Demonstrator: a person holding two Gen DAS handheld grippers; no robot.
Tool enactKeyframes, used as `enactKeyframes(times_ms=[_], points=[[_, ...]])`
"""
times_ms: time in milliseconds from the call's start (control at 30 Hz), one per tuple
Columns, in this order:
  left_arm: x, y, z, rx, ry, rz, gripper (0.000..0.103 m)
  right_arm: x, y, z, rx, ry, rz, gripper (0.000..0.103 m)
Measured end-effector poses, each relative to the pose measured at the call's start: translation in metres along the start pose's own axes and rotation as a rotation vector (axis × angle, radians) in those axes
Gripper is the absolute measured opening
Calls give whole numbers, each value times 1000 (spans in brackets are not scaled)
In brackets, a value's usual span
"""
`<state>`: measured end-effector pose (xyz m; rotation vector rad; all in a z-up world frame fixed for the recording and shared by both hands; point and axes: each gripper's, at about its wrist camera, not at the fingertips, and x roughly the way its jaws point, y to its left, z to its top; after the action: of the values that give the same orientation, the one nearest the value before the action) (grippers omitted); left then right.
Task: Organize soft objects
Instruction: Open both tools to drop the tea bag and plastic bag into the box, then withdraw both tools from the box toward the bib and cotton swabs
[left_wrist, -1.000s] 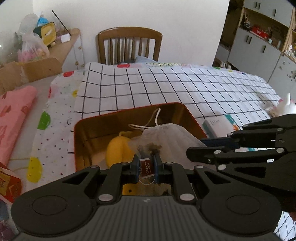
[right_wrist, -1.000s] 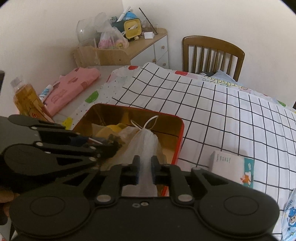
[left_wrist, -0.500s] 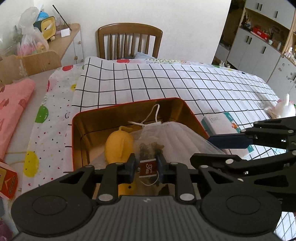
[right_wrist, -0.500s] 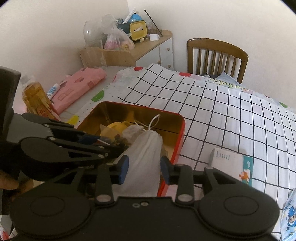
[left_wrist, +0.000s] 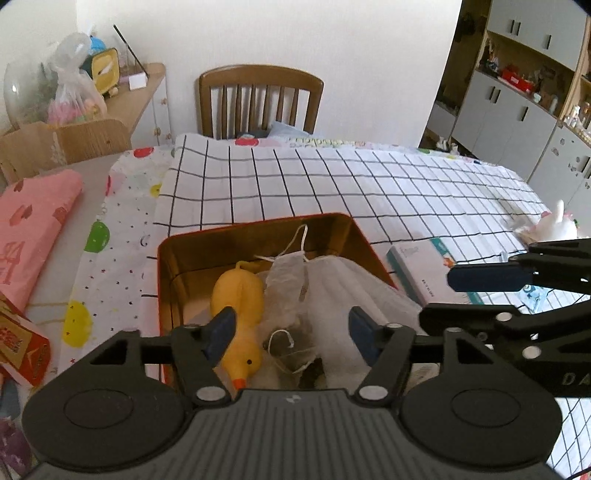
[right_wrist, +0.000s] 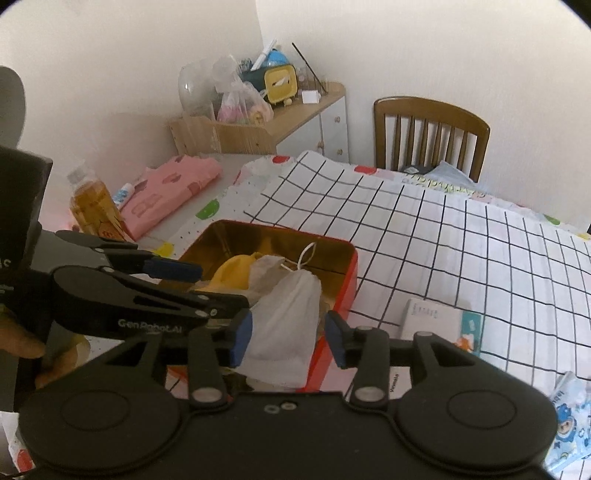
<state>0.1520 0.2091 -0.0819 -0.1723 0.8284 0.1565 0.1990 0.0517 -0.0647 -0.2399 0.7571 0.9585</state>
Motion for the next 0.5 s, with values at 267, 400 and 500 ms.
enactKeyframes(times_ms=[267, 400, 500], points=[[-33, -20, 4, 30, -60, 11, 71, -41, -12, -2, 14, -53, 5, 54], [-46, -35, 8, 35, -89, 2, 76, -62, -22, -6, 26, -76, -6, 57], [-53, -50, 10, 41, -110, -7, 79, -79, -33, -9, 43, -96, -10, 60]])
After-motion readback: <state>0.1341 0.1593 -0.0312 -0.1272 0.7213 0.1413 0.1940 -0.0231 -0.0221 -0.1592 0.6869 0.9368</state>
